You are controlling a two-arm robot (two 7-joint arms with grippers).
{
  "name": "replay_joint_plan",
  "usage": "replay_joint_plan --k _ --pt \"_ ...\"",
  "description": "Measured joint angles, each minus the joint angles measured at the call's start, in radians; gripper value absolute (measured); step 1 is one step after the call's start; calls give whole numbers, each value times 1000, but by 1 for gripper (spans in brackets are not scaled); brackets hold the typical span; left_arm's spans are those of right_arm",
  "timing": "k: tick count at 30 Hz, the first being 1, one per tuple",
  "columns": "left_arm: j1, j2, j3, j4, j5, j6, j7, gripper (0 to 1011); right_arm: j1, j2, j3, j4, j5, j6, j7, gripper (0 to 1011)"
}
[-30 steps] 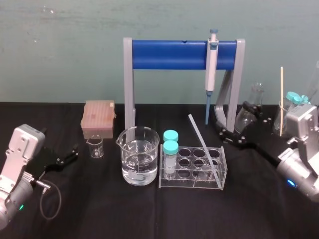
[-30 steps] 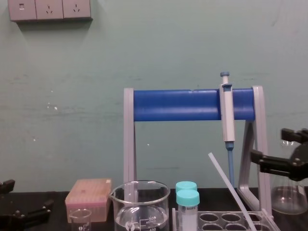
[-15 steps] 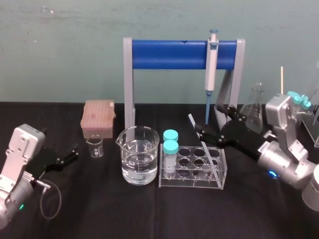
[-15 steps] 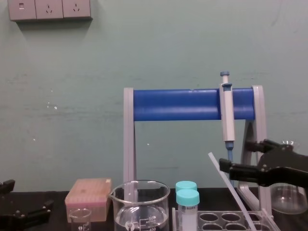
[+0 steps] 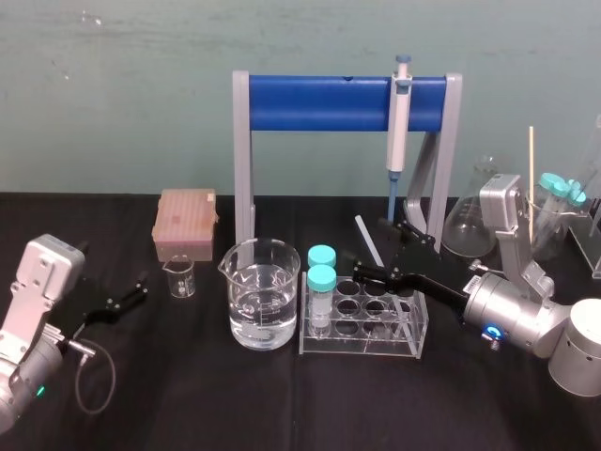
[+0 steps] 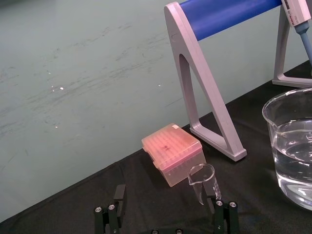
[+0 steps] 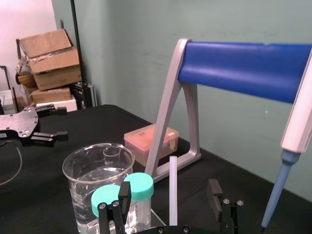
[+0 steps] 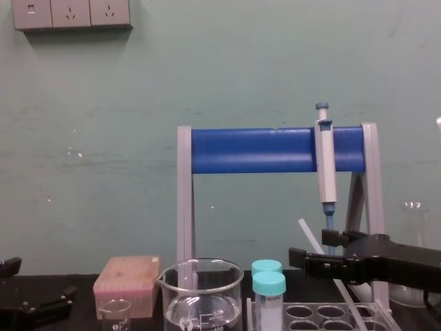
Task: Pick up the stirring rod with one hand, then place it down.
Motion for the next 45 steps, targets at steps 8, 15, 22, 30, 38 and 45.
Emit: replay_joint_plan --k 8,15,22,30,38,45 --pt "0 0 0 0 0 0 0 1000 11 -15 8 33 10 26 16 1003" --pt "0 0 0 0 0 0 0 1000 11 -15 8 33 10 27 16 1003" --pt "0 0 0 0 0 0 0 1000 10 -14 8 30 9 25 15 980" --pt "0 0 0 0 0 0 0 1000 10 -13 7 29 8 23 15 795" --pt "0 0 0 0 0 0 0 1000 9 -12 7 28 8 22 14 522" --pt "0 0 0 0 0 0 0 1000 9 -12 7 27 8 21 14 317"
